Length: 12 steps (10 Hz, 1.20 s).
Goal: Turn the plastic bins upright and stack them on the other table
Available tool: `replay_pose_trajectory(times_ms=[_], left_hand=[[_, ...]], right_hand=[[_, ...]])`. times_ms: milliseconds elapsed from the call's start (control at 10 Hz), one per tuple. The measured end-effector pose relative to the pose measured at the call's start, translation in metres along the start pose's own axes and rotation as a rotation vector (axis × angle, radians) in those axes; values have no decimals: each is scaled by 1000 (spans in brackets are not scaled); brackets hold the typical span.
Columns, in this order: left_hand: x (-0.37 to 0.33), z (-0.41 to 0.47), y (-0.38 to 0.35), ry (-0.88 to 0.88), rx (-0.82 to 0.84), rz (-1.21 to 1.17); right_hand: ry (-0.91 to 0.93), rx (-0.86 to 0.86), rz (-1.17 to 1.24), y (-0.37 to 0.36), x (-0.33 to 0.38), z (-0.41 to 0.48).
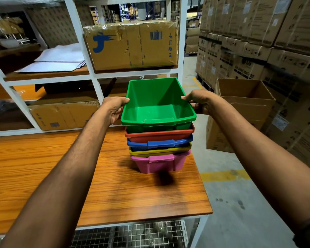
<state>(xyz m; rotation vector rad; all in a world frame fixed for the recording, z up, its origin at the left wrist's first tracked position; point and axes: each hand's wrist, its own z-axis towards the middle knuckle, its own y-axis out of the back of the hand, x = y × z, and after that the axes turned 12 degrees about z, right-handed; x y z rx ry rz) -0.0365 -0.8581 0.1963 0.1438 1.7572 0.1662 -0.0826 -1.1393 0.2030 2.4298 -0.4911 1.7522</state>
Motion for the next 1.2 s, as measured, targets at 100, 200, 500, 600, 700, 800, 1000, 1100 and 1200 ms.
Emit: replay_pose_trajectory(times_ms=[100,200,500,600,700,800,1000,1100,1200], left_hand=[[1,-2,1,27,16,-3],[1,-4,0,23,0,-10],[3,-13,-5,22,-62,11],[0,-18,-9,-2,-113,46],[2,-22,-11,-9,-127,66],[6,-25,-10,-15,-154,68],[9,-36,-11,-45,-179,48],[20,-49,-3,-104,-257,7],[30,-59,5,-168,-324,3]], right_hand=[[-2,0,3,1,-1,-2],[9,-7,-6,1,-1,-2],[-2,13,-13,4,-2,-9],[17,4,-32,4,-1,-11],[50,2,-47,6,-2,-15],[60,5,-40,8,-5,-18],[165,-29,-26,9,-9,-23],[384,-137,-127,7,-13,-36],[512,-145,-142,7,-18,-46]])
